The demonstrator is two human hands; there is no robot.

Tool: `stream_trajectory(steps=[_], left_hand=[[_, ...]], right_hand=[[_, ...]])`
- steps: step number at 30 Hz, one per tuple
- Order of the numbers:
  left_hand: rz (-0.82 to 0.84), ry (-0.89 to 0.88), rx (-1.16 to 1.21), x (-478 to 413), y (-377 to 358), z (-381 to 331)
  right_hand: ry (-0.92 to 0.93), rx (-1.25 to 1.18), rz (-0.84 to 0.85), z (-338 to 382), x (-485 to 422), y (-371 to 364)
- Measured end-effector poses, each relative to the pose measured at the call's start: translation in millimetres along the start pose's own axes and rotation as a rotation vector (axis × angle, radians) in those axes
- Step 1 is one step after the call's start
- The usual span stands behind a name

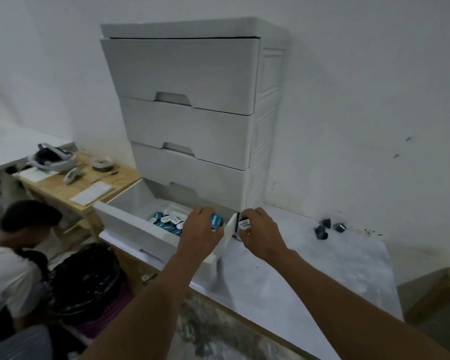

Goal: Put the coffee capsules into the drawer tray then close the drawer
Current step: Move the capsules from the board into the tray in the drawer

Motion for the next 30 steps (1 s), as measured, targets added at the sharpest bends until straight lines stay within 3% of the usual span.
stream_trajectory(steps=[12, 30], left_hand=[[0.056, 0.018, 0.02, 15, 73, 148], [0.208, 0.092, -0.059, -77, 42, 285]], right_hand=[[-0.081, -0.067, -0.001, 100, -23, -109], [-0.079, -0.061, 0.165, 118, -145, -226]])
Point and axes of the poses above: each hand's wrist, its own x-axis away from the middle knuckle, its own y-axis out of the back of the hand, z = x × y, the point moved 4 cm from there along -x, towards the middle knuckle, and after that the axes turned 14 degrees about -y, right-handed, at the moved point
